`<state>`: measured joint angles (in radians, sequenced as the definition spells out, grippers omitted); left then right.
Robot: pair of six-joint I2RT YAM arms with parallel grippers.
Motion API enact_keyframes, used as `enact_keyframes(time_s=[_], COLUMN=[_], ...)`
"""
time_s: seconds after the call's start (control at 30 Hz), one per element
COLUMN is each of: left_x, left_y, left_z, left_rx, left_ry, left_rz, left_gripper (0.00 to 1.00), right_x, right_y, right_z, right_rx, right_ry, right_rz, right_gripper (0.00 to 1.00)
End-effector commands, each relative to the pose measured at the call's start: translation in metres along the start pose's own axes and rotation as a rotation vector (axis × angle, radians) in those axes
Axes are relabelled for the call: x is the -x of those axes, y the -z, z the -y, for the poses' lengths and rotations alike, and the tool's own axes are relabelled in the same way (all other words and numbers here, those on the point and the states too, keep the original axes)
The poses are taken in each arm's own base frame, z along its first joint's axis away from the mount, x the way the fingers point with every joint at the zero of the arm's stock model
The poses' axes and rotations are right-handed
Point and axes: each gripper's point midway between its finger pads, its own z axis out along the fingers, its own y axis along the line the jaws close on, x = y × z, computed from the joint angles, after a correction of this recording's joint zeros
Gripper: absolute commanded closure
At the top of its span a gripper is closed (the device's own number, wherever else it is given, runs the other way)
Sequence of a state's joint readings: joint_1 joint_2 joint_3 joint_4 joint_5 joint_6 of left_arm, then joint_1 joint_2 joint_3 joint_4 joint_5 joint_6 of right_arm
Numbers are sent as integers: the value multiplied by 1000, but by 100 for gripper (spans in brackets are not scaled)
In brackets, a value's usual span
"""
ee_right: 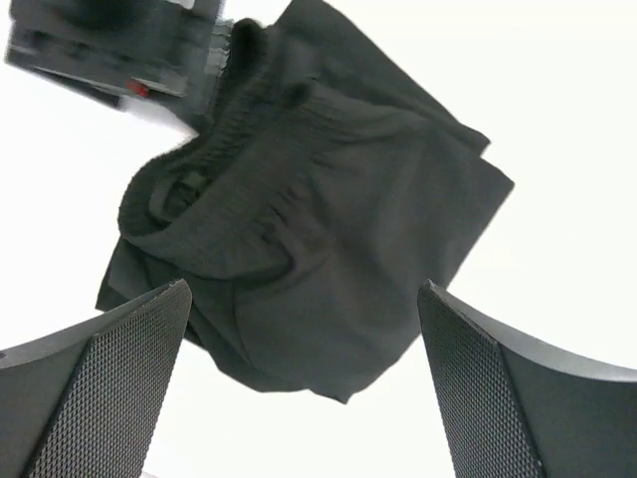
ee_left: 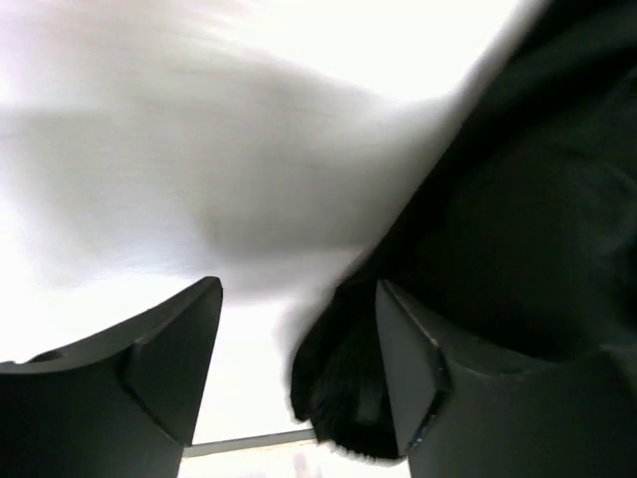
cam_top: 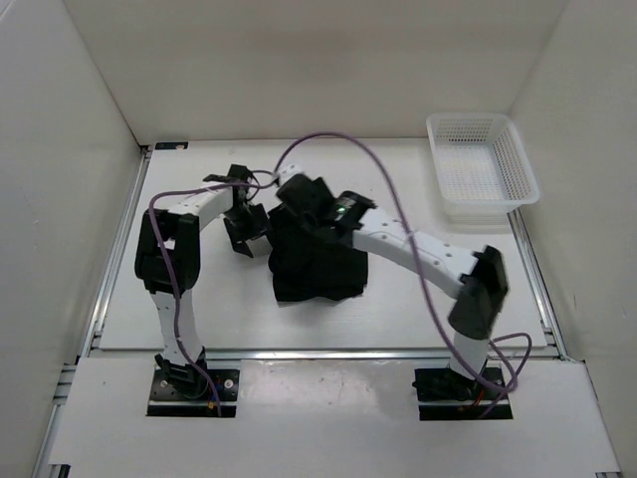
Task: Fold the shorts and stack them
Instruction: Fold the shorts
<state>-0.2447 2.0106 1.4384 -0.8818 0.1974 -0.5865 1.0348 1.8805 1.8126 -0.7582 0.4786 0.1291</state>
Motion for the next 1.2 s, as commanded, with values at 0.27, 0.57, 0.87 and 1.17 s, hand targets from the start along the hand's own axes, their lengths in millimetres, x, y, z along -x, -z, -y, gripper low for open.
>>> enact_keyframes(time_s=[0.27,0.57,0.87,1.17], left_x=[49,0,31,38], left_y=[124,85,36,-6], left_z=[-16,53,72,98], left_rx=[40,2,70,4], left_ry=[-27,-214,-213,-249], left_rz=[307,210,220,139], left_gripper=[58,58,37,22], right_x=[-81,-119,-135,-136], right_y=[46,33,3,6], right_z=[115,123,109,112], right_rx=[-42,39,80,74], right_ry=[-546,-710,-704,-711], right_rz=[-19,-108,-233,-232], right_gripper=[44,22,16,16])
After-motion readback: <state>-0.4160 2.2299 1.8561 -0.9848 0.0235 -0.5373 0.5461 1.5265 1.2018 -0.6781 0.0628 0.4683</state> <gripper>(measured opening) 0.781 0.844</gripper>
